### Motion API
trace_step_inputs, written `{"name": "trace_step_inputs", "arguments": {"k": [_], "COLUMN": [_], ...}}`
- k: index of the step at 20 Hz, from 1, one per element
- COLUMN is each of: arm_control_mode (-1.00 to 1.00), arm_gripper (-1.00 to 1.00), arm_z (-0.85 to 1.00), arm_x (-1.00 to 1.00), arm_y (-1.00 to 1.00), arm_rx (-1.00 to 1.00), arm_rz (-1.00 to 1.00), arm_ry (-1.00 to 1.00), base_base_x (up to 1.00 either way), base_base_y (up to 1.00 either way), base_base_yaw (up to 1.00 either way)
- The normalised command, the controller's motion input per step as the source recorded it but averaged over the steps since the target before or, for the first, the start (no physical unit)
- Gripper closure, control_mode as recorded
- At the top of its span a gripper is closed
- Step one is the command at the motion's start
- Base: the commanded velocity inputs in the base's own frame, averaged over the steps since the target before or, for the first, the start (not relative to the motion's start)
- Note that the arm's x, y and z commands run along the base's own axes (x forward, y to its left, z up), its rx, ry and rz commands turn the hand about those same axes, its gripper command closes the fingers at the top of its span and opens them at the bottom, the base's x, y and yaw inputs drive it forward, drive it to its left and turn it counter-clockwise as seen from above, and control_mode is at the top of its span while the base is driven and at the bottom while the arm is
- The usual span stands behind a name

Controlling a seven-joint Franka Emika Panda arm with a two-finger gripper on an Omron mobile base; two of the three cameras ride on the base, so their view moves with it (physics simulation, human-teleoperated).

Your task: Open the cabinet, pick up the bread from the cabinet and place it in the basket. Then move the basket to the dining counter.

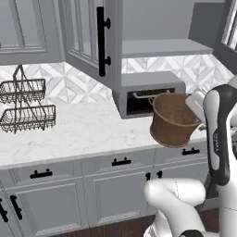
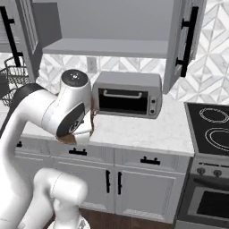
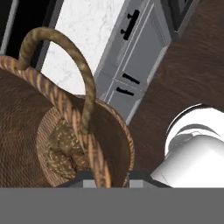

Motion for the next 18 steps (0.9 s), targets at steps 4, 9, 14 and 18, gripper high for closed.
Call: {"name": "trace_step_inputs", "arguments": {"k": [4, 9, 14, 18], "arm_control_mode": [1.00, 1.00, 1.00, 1.00], "arm_gripper": [1.00, 1.00, 1.00, 1.00], "arm_z": [0.00, 0.00, 0.00, 0.00], "arm_x": [0.00, 0.00, 0.00, 0.00], "arm_y": [0.00, 0.00, 0.00, 0.00], "arm_rx": [0.00, 0.00, 0.00, 0.00], "arm_rz": [0.00, 0.00, 0.00, 0.00], "arm_ry": [0.00, 0.00, 0.00, 0.00], "base_base_x": [-0.94, 0.00, 0.00, 0.00], "base_base_y": [-0.18, 0.00, 0.00, 0.00], "base_base_yaw": [0.38, 0.96, 1.00, 1.00]}}
